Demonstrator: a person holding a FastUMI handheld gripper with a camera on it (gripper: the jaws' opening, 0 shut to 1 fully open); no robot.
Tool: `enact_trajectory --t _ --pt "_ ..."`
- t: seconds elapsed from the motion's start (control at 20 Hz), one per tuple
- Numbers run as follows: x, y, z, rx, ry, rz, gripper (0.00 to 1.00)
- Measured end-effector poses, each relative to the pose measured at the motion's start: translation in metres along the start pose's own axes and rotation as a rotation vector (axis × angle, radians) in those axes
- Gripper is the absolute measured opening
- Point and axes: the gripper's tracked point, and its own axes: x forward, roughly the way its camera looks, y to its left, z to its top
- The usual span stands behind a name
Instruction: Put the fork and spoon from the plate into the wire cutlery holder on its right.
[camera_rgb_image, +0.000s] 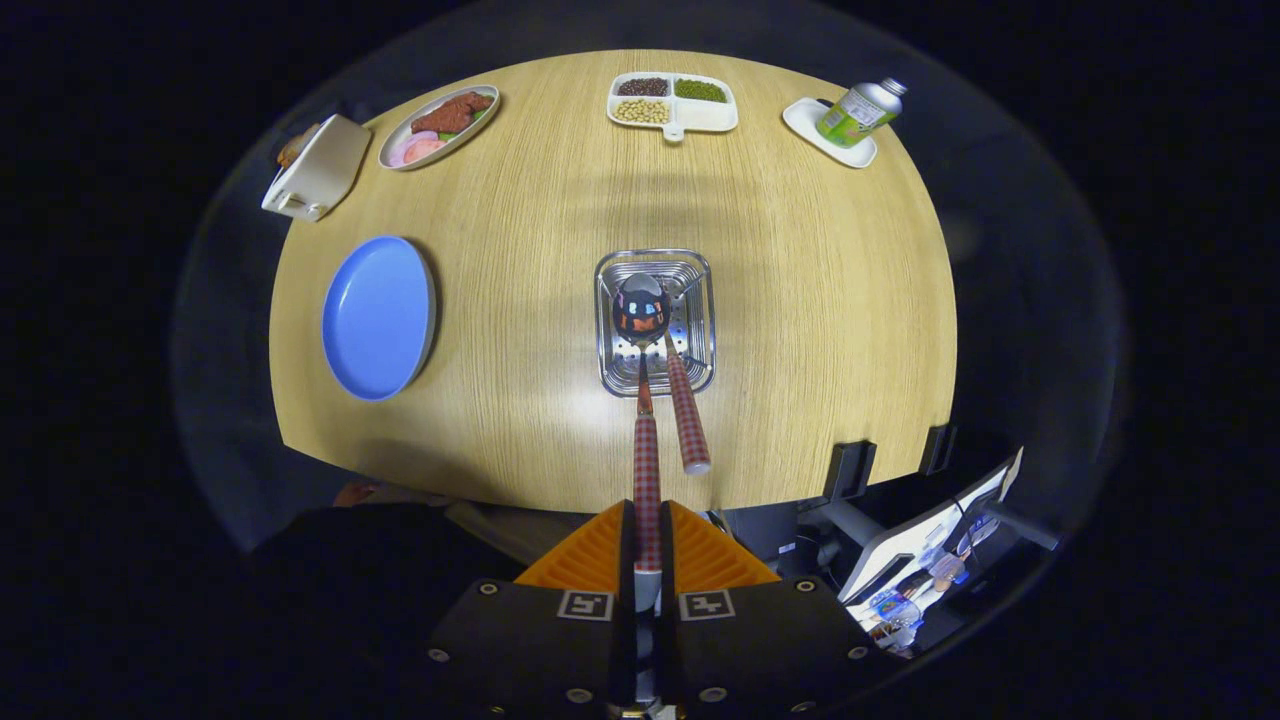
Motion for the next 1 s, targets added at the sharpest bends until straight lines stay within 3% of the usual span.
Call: enact_trajectory --t 0.5,0.8,1.0 --pt "0.006 -0.005 0.033 0.036 0.097 0.04 0.11" --pt "0.005 -0.002 0.061 0.102 0.03 0.085 0.14" --pt "-0.015 0.003 0.092 0.157 -0.116 0.143 0.14"
